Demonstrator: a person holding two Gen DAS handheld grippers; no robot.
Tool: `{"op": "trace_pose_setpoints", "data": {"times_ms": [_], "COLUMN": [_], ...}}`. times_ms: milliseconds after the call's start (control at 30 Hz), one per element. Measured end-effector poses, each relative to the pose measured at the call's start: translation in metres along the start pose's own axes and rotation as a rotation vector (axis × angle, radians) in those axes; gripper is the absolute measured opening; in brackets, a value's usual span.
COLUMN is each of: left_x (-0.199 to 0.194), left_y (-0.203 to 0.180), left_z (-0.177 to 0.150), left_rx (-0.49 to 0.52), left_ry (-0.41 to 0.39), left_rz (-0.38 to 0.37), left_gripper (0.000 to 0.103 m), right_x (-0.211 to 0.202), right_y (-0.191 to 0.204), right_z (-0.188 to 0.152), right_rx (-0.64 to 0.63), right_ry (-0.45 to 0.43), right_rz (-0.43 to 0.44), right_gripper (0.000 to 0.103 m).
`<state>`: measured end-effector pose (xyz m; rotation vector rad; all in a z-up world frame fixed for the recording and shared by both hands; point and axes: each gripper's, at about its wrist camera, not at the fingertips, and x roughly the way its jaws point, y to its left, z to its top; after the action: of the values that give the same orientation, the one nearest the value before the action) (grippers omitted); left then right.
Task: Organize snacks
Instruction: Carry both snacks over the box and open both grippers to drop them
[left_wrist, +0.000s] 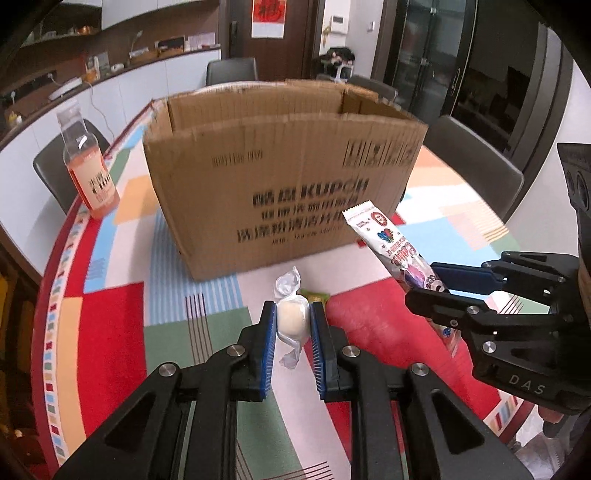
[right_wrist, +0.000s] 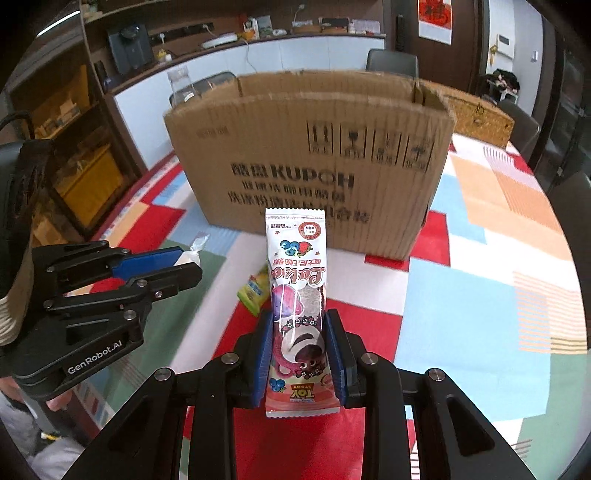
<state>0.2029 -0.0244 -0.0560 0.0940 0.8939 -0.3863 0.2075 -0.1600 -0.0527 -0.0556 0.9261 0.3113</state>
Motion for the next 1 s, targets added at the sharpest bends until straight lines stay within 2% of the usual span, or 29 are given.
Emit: {"op": "trace_pose_setpoints", "data": {"times_ms": [333, 700, 1000], "left_x": [-0.036, -0.059, -0.058], "left_y": [-0.003, -0.002, 0.009], "left_z": [0.034, 0.079, 0.119], "left_rx": [0.015, 0.039, 0.044], "left_ry": [-0.142, -0.268, -0.308], "left_rz": [0.011, 0.045, 0.075], "left_gripper": [0.019, 0.019, 0.019], "right_x": [-0.027, -0.051, -0.05], "right_y": [0.012, 0.008, -0.006], "right_z": [0.027, 0.065, 0.105], "right_rx": [-0.017, -0.016, -0.007], "right_ry": [-0.13, -0.256, -0.311], "right_rz": [-0.004, -0.023, -0.029], "right_gripper": [0.029, 0.029, 0.029]}}
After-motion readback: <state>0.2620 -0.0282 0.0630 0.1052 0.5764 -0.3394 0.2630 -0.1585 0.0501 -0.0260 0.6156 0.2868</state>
